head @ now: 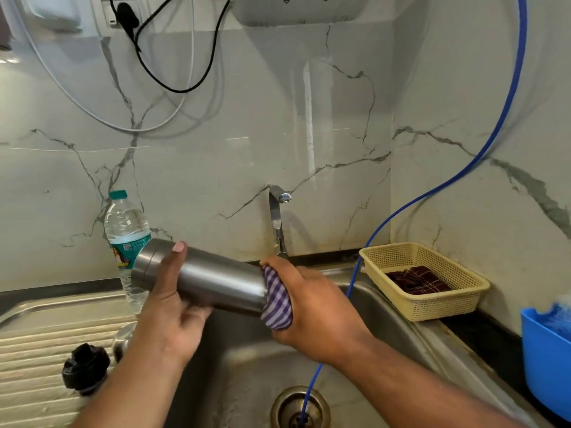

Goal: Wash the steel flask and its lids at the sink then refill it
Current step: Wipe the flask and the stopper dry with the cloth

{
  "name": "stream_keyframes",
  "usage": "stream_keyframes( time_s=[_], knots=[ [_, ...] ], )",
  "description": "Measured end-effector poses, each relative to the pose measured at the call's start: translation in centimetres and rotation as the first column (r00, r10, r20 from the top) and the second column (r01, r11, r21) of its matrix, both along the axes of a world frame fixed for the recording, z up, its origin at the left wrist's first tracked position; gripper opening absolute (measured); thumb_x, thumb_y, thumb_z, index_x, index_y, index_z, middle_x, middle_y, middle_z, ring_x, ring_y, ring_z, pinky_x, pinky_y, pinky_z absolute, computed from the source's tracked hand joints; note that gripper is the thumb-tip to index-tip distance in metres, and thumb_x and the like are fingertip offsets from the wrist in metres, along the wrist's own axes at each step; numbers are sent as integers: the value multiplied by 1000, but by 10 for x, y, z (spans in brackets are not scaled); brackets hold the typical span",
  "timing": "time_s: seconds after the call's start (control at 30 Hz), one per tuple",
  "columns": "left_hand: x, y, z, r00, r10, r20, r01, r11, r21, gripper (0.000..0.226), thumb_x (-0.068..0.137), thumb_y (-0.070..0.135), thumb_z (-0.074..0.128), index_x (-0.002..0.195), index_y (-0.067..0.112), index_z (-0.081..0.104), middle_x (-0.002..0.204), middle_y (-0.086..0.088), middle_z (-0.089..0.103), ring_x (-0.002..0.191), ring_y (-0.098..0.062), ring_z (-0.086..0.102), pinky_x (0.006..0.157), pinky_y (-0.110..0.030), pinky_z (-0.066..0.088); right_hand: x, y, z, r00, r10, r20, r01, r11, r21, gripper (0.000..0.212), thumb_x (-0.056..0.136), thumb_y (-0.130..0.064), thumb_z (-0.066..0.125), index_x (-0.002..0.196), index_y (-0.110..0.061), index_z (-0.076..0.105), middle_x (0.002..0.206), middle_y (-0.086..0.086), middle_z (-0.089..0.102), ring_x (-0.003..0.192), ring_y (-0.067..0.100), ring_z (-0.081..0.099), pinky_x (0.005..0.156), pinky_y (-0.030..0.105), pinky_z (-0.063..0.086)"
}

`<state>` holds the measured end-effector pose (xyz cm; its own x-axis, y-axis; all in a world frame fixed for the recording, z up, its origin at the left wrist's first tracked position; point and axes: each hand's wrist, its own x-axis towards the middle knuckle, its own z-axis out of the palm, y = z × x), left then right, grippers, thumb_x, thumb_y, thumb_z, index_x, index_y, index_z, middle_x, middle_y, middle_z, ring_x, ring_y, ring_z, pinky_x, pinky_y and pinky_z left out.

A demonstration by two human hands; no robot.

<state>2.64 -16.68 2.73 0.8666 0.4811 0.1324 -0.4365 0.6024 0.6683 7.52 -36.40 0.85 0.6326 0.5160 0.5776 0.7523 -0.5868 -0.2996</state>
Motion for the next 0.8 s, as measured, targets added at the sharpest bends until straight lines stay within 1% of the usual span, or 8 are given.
stream_keyframes(
  time_s=[0.13,0.2,0.37,0.47,0.57,0.67,0.73,0.8],
  knots=[
    [-3,10,4,962,-190,196,158,973,170,56,80,50,77,128,26,61,119,3,68,116,-19,67,100,-44,55,-8,-4,5,687,396,-609,-259,917,304,77,67,-21,95,128,-45,55,115,-16,69,105,2,67,95,28,57],
    [-1,7,7,977,-159,139,132,974,185,94,55,59,90,135,23,57,123,0,70,118,-23,67,94,-47,58,-9,-1,2,729,365,-579,-206,924,323,76,66,-23,96,127,-44,56,112,-16,70,102,2,69,93,27,57],
    [2,-20,-9,980,-149,-129,166,977,135,67,73,44,74,131,16,55,119,-13,75,116,-34,68,91,-52,53,-9,7,-1,992,-31,-124,45,993,112,94,72,-33,86,145,-48,28,117,-12,66,94,9,68,79,26,61],
    [5,-27,-14,976,-132,-175,140,989,38,64,70,32,82,125,14,55,117,-18,72,111,-36,67,98,-55,51,-5,6,-4,940,75,-333,-53,996,74,90,66,-37,91,139,-47,39,117,-15,67,99,5,68,87,23,60],
    [4,-17,-12,974,-200,-111,215,965,150,72,62,42,90,122,16,61,116,-17,72,110,-36,69,94,-53,55,-2,-2,1,567,340,-750,-163,939,303,66,70,-23,94,127,-29,61,109,-5,76,99,10,73,96,33,59],
    [1,-13,-10,949,-313,-34,313,930,192,85,56,50,94,127,17,59,118,-18,72,107,-37,71,89,-53,59,2,-17,10,200,500,-843,-174,865,471,58,76,-28,87,127,-12,63,113,12,76,102,27,73,97,40,58],
    [3,-13,-10,963,-268,-34,271,955,120,62,75,50,78,124,16,59,113,-17,74,102,-35,72,89,-52,57,4,-22,14,248,489,-836,-109,872,478,65,75,-41,88,126,-8,64,116,18,75,105,34,73,103,48,55],
    [6,-8,-14,977,-187,-101,196,977,89,49,86,50,65,122,16,60,107,-16,75,97,-34,72,92,-51,54,6,-23,18,490,421,-764,-16,880,475,65,75,-46,90,125,-13,64,111,10,77,103,29,75,103,53,54]
  ],
)
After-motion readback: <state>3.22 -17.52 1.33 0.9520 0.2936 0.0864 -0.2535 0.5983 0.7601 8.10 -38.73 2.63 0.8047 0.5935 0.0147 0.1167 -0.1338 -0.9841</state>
